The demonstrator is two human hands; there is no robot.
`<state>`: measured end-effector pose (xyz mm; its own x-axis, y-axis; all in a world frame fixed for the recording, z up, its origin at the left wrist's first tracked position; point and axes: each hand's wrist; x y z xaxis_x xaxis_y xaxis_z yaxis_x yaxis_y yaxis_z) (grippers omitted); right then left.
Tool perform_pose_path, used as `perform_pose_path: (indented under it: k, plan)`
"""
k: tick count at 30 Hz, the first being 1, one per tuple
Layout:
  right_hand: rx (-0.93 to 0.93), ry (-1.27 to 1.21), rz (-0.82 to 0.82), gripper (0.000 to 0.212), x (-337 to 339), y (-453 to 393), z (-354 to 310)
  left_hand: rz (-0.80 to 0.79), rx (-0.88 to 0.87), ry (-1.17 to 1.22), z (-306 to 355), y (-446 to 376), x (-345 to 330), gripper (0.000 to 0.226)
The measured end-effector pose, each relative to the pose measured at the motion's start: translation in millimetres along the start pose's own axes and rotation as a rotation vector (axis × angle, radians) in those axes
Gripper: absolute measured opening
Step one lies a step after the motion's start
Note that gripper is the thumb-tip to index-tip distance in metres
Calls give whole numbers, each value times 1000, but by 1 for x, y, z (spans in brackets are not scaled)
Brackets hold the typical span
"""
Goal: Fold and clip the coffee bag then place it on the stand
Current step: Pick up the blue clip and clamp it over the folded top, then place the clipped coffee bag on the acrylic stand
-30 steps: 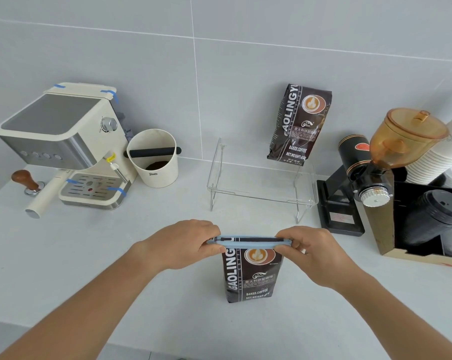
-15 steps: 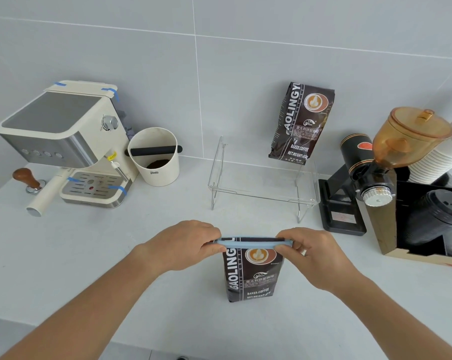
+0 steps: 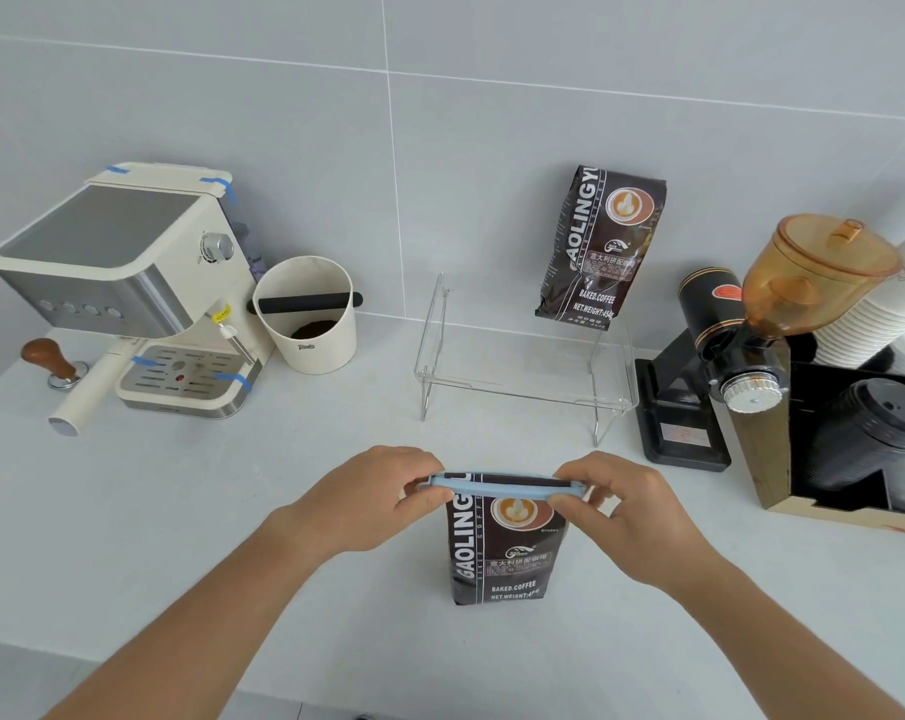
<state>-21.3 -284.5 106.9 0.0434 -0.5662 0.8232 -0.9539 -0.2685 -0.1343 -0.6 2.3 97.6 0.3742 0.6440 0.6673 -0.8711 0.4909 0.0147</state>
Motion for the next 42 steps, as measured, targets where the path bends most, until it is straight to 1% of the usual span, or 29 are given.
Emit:
perform_pose_path:
  k: [3,5,6,8,10,13,16,21,27,30,36,39,42]
  plan:
    - [-39,-67,-63,30,1,-3,2,76,81,299,-5,3,-10,17]
    - [-66,-99,-142,39,-3,-3,7,125,137,491,-7,5,-20,8]
    - [-93,-118,-189,42,-7,-2,10,139,159,577,-7,5,-25,9]
    - [-166,-170,-267,48,-18,0,18,146,207,704,-9,6,-36,20]
    - [-219,-232,-306,53,-29,3,24,150,252,747,-12,6,-49,33]
    - [-248,-257,-345,59,-44,9,31,180,322,803,-18,8,-68,52]
    - [-265,-265,-374,64,-58,18,37,177,333,878,-24,9,-85,59]
    - [-291,-266,-355,70,-73,28,47,189,384,936,-31,14,-105,71]
    - [-327,-283,-356,69,-72,28,43,217,389,939,-31,14,-107,67]
    - [-333,-305,-328,70,-71,26,41,243,381,943,-31,12,-103,65]
    - [-302,-349,-215,71,-57,7,31,334,314,1003,-18,-4,-76,68]
    - [-277,-386,-120,74,-43,-9,21,399,270,1031,-8,-16,-57,66]
    - [-249,-415,-37,73,-24,-27,7,449,218,1041,4,-29,-36,65]
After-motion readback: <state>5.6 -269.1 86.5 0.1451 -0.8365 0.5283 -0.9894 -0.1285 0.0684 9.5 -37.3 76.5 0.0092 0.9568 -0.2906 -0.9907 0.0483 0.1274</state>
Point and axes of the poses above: each hand's wrist, its own y-axis away from the middle knuckle, its own x-axis out of the back of the hand, z = x × y, and after that the axes turned 15 degrees about y, right-handed
